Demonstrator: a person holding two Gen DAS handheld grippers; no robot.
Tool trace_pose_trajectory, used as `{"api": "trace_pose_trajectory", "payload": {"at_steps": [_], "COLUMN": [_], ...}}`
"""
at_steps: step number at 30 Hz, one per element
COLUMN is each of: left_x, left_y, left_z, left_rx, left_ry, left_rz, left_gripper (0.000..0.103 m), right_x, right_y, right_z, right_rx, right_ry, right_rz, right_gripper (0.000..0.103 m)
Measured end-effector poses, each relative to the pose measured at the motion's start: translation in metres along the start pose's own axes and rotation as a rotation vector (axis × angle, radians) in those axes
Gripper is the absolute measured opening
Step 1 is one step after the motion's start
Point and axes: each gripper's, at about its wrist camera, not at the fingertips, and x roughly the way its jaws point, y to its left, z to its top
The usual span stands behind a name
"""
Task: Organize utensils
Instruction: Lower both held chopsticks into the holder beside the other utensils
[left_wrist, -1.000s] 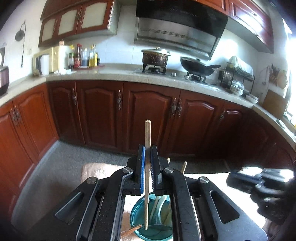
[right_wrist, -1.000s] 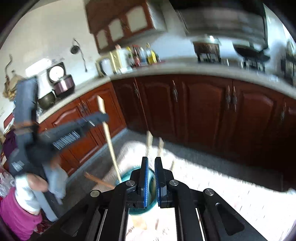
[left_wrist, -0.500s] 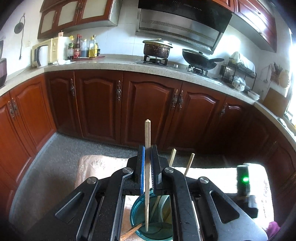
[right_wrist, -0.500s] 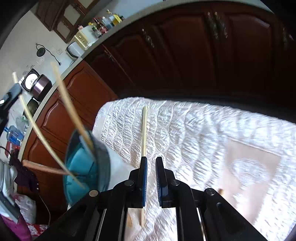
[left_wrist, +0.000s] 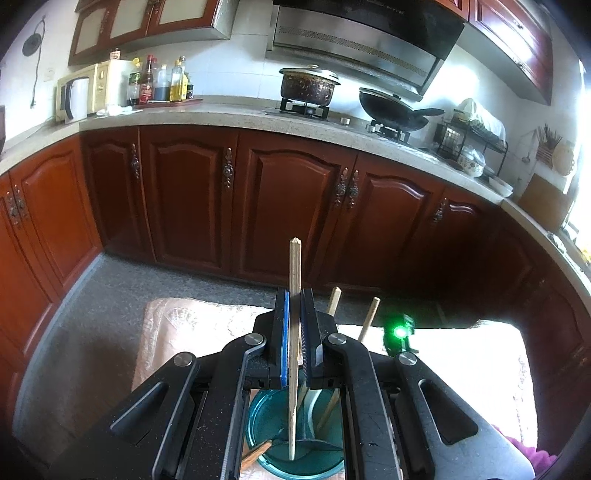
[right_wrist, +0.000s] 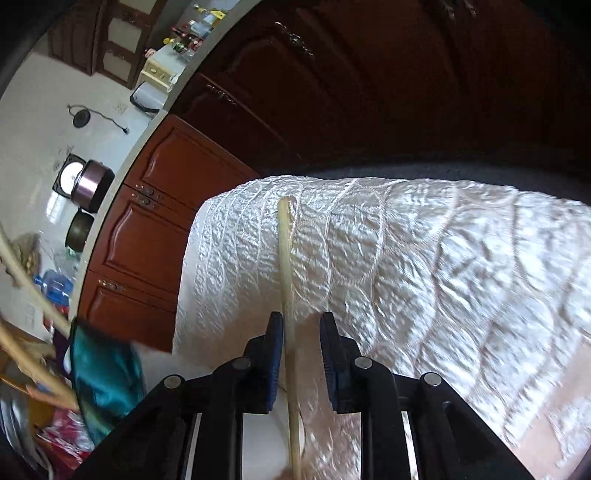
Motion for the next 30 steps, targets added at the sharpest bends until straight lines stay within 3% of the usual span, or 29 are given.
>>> {"api": "trace_pose_trajectory", "payload": {"at_steps": [4, 7, 17, 23, 27, 30], "left_x": [-0.001, -0.001, -0.004, -0.010, -0.011, -0.015], "left_y": [-0.001, -0.001, 0.001, 0.002, 0.001, 0.001], "left_z": [-0.001, -0.002, -0.007, -0.007, -0.002, 0.006], "left_rx": [0.002, 0.001, -0.001, 0.002, -0.007, -0.010], "left_ry": [0.004, 0.008, 0.000, -0.033, -0.049, -0.064], "left_rz": [-0.003, -0.003, 0.009, 0.035, 0.035, 0.023], "left_gripper": [0.004, 0.004, 0.004, 0.004, 0.004, 0.004], "right_x": [0.005, -0.007, -0.119, -0.188, -0.196, -0.191], "right_y": [0.010, 0.017, 0.028, 0.081, 0.123, 0.158], "right_z": [0.005, 0.002, -0.026, -0.033, -0.029, -0.023], "right_rx": [-0.025, -0.063, -0.093, -0.173, -0.241, -0.307], "right_ry": [-0.001, -0.026, -0.227, -0.400, -0.475, -0.526], "right_rz": [-0.004, -0.067, -0.077, 0.036, 0.088, 0.074], "right_gripper": [0.006, 0.006, 0.006, 0.006, 0.006, 0.006]}}
